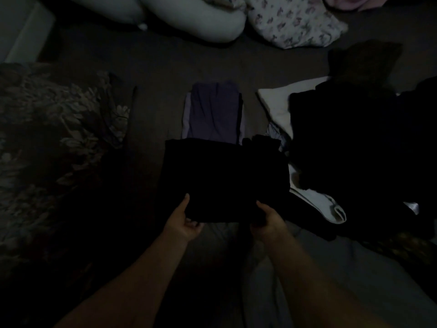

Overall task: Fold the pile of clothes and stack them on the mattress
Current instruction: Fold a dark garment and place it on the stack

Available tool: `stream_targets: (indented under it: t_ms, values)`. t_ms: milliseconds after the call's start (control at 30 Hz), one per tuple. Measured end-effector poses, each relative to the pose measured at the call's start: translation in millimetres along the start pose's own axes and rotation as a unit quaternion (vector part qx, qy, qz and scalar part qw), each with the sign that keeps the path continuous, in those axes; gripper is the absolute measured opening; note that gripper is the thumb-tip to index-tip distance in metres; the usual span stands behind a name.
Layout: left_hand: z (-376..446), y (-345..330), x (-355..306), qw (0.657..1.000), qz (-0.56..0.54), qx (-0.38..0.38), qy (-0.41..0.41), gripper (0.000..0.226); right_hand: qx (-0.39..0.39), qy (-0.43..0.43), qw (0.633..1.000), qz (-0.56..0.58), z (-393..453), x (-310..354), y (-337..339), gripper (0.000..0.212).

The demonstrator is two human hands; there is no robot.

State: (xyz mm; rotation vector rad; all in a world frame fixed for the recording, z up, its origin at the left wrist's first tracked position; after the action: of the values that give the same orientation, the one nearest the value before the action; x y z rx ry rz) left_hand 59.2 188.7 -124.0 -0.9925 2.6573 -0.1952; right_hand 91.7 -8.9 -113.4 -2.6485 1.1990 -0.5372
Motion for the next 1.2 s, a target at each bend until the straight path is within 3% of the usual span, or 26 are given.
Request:
stream_targets:
  t_ms: [67,267,300,367,400,467,500,533,600,633,667,700,733,800,900,933,1000,1033,1133,1167,1200]
  values:
    - [-6,9,3,1.000,-0.026,0.006,-0.015,0.059,-0.017,0.011,1.000,-0.009,1,2,9,0.010]
    - [-46,58,73,0.996,-0.015,-0.087,0.010,0.026,-0.122,0.058,0.986,-0.093,-44,-20,82,0.006]
    - [-55,65,89,0.995,-0.033,-0.095,0.027,0.026,-0.146,0.058,0.981,-0.115,-49,-28,99,0.021]
    - [-67,88,122,0.993,-0.068,-0.066,0.066,0.042,-0.162,0.043,0.974,-0.154,-64,-39,129,0.047]
    - [-73,98,135,0.995,-0.048,-0.063,0.066,0.054,-0.160,0.044,0.971,-0.170,-74,-41,139,0.036]
    - [-81,125,155,0.988,0.086,-0.129,0.020,0.073,-0.147,0.053,0.962,-0.223,-91,-40,151,0.009]
    - [-90,137,155,0.957,0.184,-0.222,-0.023,0.073,-0.134,0.065,0.954,-0.259,-96,-35,155,0.010]
    - [-98,144,146,0.904,0.285,-0.312,-0.060,0.071,-0.112,0.092,0.945,-0.293,-102,-28,152,0.013]
    - [-112,139,110,0.757,0.453,-0.431,-0.191,0.068,-0.111,0.179,0.894,-0.396,-94,-11,152,0.044]
    - [-116,126,91,0.670,0.536,-0.426,-0.287,0.059,-0.142,0.212,0.845,-0.470,-90,-2,150,0.058]
    - [-109,115,81,0.592,0.609,-0.374,-0.372,0.045,-0.153,0.245,0.800,-0.526,-88,5,143,0.060]
    - [-100,101,74,0.541,0.668,-0.292,-0.419,0.034,-0.148,0.269,0.765,-0.566,-84,10,131,0.053]
    - [-90,84,70,0.512,0.717,-0.189,-0.433,0.033,-0.118,0.286,0.748,-0.587,-81,12,115,0.047]
    - [-73,53,66,0.464,0.767,-0.049,-0.440,0.043,-0.054,0.272,0.767,-0.579,-66,11,85,0.049]
    - [-50,25,59,0.357,0.831,-0.018,-0.426,0.051,-0.011,0.197,0.870,-0.452,-42,8,52,0.057]
    - [-44,22,56,0.336,0.850,-0.028,-0.405,0.057,-0.012,0.196,0.882,-0.429,-39,11,44,0.054]
    - [-38,14,42,0.340,0.854,-0.071,-0.388,0.071,-0.043,0.220,0.846,-0.483,-37,24,33,0.031]
    - [-37,10,33,0.368,0.838,-0.107,-0.388,0.076,-0.054,0.237,0.824,-0.512,-37,31,28,0.028]
    - [-33,13,7,0.509,0.778,-0.171,-0.327,0.079,-0.051,0.314,0.789,-0.526,-37,50,13,0.042]
    - [-31,17,4,0.533,0.772,-0.172,-0.300,0.077,-0.044,0.347,0.787,-0.508,-39,57,6,0.032]
    - [-31,22,3,0.540,0.774,-0.174,-0.282,0.076,-0.020,0.361,0.807,-0.467,-42,61,1,0.016]
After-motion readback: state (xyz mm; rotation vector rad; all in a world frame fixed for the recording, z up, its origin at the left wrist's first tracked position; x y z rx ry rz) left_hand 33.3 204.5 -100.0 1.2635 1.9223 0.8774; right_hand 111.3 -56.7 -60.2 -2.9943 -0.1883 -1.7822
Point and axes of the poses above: each hand's wrist, its own z-axis towards the middle knuckle, its own y-axis out of the back of the hand, x = y × z, the point moved 4 cm from there along z, towards the middle knuckle, and after that the axes turned 11 degrees about z, right-handed, at the moved point
